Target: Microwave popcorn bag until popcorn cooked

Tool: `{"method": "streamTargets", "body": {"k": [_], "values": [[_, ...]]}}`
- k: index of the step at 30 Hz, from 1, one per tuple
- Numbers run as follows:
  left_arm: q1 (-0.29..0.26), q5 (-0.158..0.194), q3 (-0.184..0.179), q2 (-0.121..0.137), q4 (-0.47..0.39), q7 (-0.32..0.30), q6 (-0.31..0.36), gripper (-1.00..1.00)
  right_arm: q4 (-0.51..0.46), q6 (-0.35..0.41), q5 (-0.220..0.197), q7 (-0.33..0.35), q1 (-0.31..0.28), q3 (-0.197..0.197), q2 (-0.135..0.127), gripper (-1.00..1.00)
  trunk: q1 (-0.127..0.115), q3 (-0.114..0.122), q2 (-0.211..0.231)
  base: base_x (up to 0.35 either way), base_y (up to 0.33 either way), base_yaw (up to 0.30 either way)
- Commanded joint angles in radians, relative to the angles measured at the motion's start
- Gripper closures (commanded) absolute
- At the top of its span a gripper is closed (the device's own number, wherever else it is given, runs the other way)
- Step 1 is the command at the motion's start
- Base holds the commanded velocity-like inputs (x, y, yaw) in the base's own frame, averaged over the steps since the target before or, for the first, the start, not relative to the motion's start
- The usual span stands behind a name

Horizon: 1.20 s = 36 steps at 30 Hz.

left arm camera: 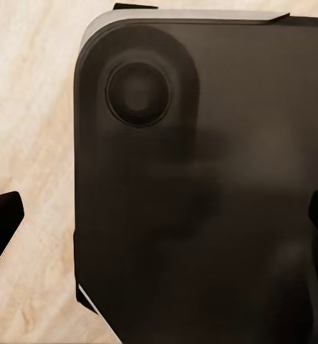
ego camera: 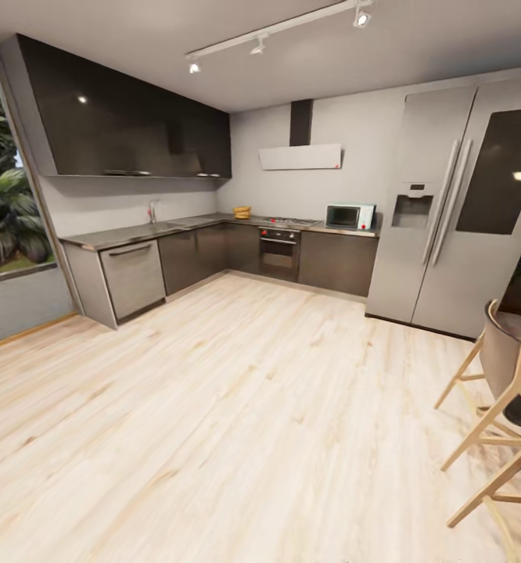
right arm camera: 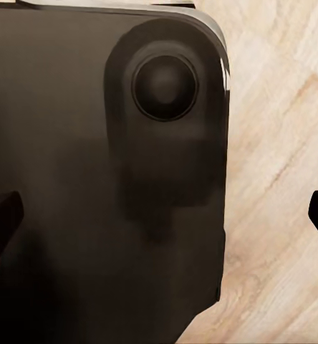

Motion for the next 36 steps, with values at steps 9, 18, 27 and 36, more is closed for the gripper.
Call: {"method": "streamTargets", "body": {"k": [9,18,27,36], "values": [[0.000,0.010,-0.001,0.000,0.000,0.001,0.014,-1.00,0.000,-0.003,0.010,0.001,0.000,0.007,-0.001,-1.00,0.000,-0.001,0.000,0.210,0.000,-0.061],[0.000,0.010,-0.001,0.000,0.000,0.001,0.015,-1.00,0.000,-0.004,0.011,0.001,0.000,0.007,-0.003,-1.00,0.000,-0.001,0.000,0.324,0.000,-0.001],[0.000,0.012,-0.001,0.000,0.000,0.001,0.012,-1.00,0.001,-0.004,0.011,0.001,0.000,0.007,-0.003,-1.00,0.000,-0.001,0.000,0.325,0.000,0.000],[0.000,0.012,-0.001,0.000,0.000,0.001,0.013,-1.00,0.001,-0.004,0.009,0.001,0.000,0.007,-0.006,-1.00,0.000,-0.001,0.000,0.325,0.000,0.000]]}}
